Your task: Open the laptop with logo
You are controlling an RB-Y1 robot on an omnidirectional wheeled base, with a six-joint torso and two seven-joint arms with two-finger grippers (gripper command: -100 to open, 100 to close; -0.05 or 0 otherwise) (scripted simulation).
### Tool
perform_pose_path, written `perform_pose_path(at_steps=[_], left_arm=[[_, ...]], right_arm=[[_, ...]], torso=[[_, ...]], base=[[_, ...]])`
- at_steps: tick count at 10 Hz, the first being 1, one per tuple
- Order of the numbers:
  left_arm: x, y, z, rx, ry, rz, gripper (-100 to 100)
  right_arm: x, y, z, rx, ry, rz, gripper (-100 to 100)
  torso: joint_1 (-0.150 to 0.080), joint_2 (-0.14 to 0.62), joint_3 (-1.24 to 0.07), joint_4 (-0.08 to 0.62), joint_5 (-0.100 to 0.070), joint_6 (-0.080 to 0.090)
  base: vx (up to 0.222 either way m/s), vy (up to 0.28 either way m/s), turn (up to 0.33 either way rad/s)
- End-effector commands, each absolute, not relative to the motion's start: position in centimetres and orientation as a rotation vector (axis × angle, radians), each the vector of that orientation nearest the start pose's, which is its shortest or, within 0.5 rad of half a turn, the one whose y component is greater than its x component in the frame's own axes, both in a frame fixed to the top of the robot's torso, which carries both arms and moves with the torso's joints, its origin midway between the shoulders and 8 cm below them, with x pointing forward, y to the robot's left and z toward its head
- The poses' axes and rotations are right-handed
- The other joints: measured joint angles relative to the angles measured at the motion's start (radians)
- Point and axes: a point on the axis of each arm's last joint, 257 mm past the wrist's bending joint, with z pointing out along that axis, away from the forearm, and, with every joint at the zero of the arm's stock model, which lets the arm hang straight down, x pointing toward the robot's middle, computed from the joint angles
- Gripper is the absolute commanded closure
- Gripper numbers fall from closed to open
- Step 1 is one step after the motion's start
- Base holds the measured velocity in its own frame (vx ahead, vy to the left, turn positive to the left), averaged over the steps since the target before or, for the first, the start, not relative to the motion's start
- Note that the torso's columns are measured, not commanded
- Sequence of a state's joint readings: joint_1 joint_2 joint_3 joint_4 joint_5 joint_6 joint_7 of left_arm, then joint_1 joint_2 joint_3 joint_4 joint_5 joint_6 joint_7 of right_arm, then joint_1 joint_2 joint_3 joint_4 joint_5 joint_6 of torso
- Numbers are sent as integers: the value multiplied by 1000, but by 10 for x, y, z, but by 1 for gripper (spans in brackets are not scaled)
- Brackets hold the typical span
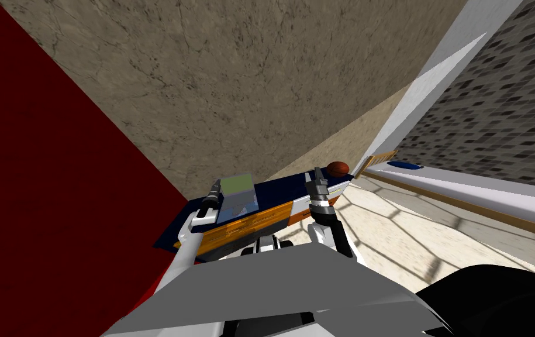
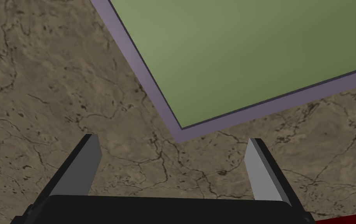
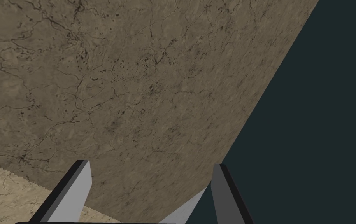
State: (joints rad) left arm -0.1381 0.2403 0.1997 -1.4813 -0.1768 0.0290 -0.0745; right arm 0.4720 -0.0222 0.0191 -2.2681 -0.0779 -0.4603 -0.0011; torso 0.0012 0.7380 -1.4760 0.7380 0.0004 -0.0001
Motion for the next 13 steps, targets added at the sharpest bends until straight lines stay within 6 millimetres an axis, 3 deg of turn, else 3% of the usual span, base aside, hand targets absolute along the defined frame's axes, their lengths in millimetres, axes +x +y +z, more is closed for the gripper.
perform_pose_path(at_steps=[1, 2, 4, 5, 7, 8, 10, 12, 13], left_arm=[[582, 407, -181, -958, 1279, -667, -100], [586, 415, -183, -964, 1290, -640, -100], [585, 412, -183, -961, 1284, -654, -100], [585, 411, -182, -961, 1284, -654, 100], [585, 414, -194, -949, 1286, -668, 100], [585, 411, -187, -926, 1270, -683, 100], [584, 417, -202, -928, 1277, -688, 100], [585, 412, -192, -893, 1253, -711, 100], [584, 418, -202, -898, 1256, -712, 100]], right_arm=[[355, -278, 20, 716, 602, 1377, 0], [355, -278, 20, 716, 602, 1377, 0], [355, -278, 20, 716, 602, 1377, 0], [355, -278, 20, 716, 601, 1377, 0], [355, -278, 20, 716, 601, 1377, 0], [355, -278, 20, 716, 601, 1377, 0], [355, -278, 20, 716, 601, 1377, 0], [355, -278, 21, 716, 601, 1377, 0], [355, -278, 21, 716, 601, 1377, 0]], torso=[[2, -2, -1, 0, 0, 0], [0, -1, -1, 0, 0, 0], [-5, 1, 1, 0, -1, 0], [-5, 1, 1, 0, -2, 0], [-3, 0, 0, 0, -1, 0], [-3, -1, -1, 0, -1, 0], [-1, -1, 0, 0, 0, 0], [0, 1, 0, 0, 0, 0], [1, 1, 0, 0, 0, 0]], base=[[33, 117, -149], [20, 100, -118], [6, 30, -9], [0, 0, 0], [13, -41, 67], [10, -31, -4], [19, -50, 61], [3, -9, -3], [9, -29, 75]])
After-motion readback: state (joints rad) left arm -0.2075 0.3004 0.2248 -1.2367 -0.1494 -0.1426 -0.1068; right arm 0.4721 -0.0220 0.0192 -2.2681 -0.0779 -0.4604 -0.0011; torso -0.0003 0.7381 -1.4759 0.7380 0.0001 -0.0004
